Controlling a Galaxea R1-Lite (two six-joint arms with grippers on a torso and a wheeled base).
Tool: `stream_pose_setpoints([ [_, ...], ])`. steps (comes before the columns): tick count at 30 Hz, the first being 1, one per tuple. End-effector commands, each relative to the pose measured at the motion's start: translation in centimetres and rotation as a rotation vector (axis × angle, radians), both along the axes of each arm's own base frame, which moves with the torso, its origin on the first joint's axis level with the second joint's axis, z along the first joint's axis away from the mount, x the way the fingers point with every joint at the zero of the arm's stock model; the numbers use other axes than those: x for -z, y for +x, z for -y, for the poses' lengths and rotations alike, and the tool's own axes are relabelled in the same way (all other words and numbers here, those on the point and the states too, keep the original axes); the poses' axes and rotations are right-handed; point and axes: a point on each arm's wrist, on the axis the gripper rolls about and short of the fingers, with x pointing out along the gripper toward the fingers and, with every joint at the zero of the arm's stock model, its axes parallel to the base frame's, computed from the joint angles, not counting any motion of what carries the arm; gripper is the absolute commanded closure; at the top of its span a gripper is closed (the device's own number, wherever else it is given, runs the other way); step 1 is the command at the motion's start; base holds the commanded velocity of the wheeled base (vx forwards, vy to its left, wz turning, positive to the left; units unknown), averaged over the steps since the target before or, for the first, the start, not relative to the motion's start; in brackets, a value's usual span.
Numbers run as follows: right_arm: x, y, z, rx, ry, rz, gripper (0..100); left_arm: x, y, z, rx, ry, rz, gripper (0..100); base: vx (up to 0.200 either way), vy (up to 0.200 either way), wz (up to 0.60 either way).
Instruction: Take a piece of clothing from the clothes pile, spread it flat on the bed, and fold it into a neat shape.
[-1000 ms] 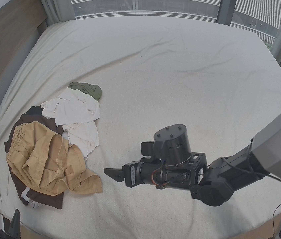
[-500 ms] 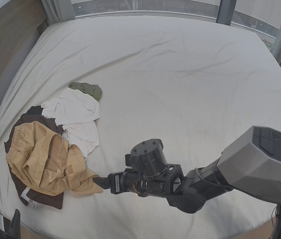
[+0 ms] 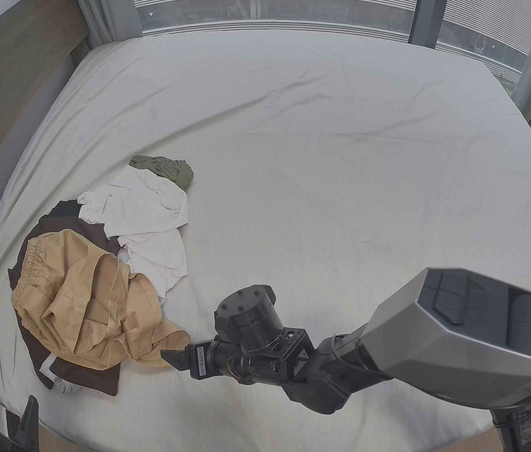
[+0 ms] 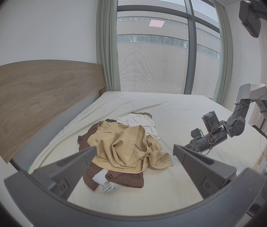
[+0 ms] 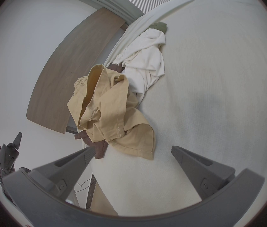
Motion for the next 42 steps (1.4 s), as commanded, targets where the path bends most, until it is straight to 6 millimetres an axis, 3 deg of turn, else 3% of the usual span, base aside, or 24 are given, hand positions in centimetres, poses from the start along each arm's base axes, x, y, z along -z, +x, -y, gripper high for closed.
stream_pose_setpoints([
  [1, 1.0, -0.1, -0.8, -0.009, -0.012, -0.016, 0, 0.5, 0.0, 0.0, 0.0, -0.001, -0.001, 0, 0.0, 0.0, 0.0],
  [17, 3.8, -0.2, -3.7, 0.015, -0.01, -0.067, 0, 0.5, 0.0, 0.0, -0.002, -0.001, -0.001, 0, 0.0, 0.0, 0.0],
  [32, 4.1, 1.5, -4.2, 0.083, 0.021, -0.036, 0, 0.5, 0.0, 0.0, -0.002, -0.001, -0.001, 0, 0.0, 0.0, 0.0],
  [33, 4.1, 1.5, -4.3, 0.086, 0.022, -0.034, 100, 0.5, 0.0, 0.0, 0.0, -0.001, -0.001, 0, 0.0, 0.0, 0.0],
  [42, 4.0, 1.5, -4.2, 0.096, 0.019, -0.029, 100, 0.5, 0.0, 0.0, 0.0, -0.001, -0.001, 0, 0.0, 0.0, 0.0],
])
